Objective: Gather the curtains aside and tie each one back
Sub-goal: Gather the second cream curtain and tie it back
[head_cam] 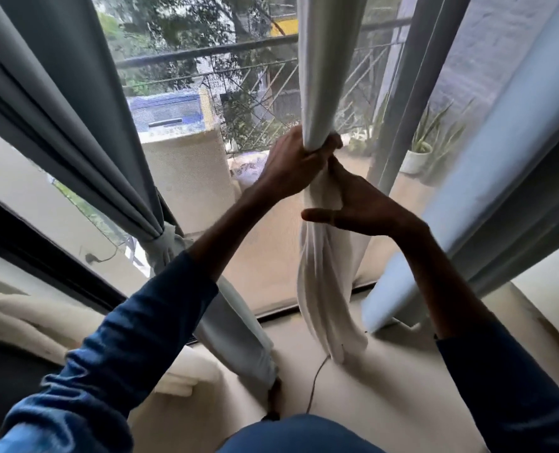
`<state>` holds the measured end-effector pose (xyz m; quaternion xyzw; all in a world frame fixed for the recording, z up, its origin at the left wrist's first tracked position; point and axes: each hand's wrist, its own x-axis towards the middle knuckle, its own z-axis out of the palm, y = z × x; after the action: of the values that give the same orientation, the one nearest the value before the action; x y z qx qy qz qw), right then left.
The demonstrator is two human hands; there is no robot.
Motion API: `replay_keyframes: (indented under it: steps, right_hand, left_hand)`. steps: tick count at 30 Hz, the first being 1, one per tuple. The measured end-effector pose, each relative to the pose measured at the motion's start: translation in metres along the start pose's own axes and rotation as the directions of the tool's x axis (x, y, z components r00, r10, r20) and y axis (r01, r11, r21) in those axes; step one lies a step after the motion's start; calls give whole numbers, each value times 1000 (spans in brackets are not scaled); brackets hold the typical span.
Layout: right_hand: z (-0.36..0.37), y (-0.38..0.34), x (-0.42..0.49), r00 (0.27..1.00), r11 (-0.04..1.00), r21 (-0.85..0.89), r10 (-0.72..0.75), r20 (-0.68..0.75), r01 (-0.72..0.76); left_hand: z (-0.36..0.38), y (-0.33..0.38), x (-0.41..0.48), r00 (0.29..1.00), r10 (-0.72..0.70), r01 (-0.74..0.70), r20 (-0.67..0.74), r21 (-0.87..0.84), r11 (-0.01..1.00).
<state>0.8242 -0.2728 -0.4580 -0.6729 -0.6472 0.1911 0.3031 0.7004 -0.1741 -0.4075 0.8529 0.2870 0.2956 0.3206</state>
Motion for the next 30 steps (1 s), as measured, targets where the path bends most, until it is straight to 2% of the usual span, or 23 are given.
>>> replay_keyframes:
  steps: [1,3,6,8,10,12,13,16,18,21,22,23,25,26,27,28,30]
  right_hand:
    - [-1,3,-6,1000,998,55,5,-31,-4]
    - [6,13,-19,977,975,222,39,-212,9]
    - [37,36,-42,874,966,259,123,-470,3]
    - [70,56,-56,864,958,273,209,-458,-87]
    - [108,73,-64,885,933,288,312,-347,-216]
    - [137,85,-69,837,854,408,459,-299,-322]
    - [146,90,-69,810,831,449,492,-318,-328]
    - [158,97,-62,778,847,432,487,-397,-310]
    - [156,102,-57,789,848,429,481,-382,-309]
    - [135,120,-56,892,875,363,407,-195,-320]
    - [124,129,-59,900,867,383,403,-163,-319]
    - [111,135,-61,885,854,416,421,-200,-312]
    - [89,143,-68,767,856,415,481,-424,-308]
    - [85,140,-71,703,860,383,501,-504,-338]
    - [89,130,-73,679,863,355,503,-535,-360]
    - [100,114,-75,698,878,326,478,-534,-351]
    - [139,75,-82,814,934,227,352,-463,-275]
  left_hand:
    - [-1,-3,-1,1000,23,-23,7,-33,999]
    - [-3,-9,-1,999,44,-43,13,-64,997]
    - [-3,-15,-2,1000,28,-28,-5,-44,999]
    - [-2,-17,-2,999,39,-40,-16,-49,998]
    - [2,-13,-3,999,44,-45,-17,-67,997]
    - [7,-10,-4,999,48,-48,-10,-87,995]
    - [9,-8,-5,998,54,-55,-12,-87,995]
    - [14,-8,-6,998,59,-60,-28,-69,996]
    - [14,-9,-6,998,50,-52,-37,-62,997]
    - [8,-15,-5,998,30,-33,-53,-41,999]
    - [5,-18,-4,997,27,-28,-66,-27,999]
    - [3,-21,-3,996,22,-23,-89,-10,1000]
    - [1,-27,0,990,15,-12,-142,26,1000]
    - [3,-29,2,987,14,-6,-162,51,999]
    - [6,-31,5,984,7,8,-178,82,997]
    - [10,-32,8,980,-13,36,-196,116,993]
    - [15,-34,16,969,-46,94,-244,186,978]
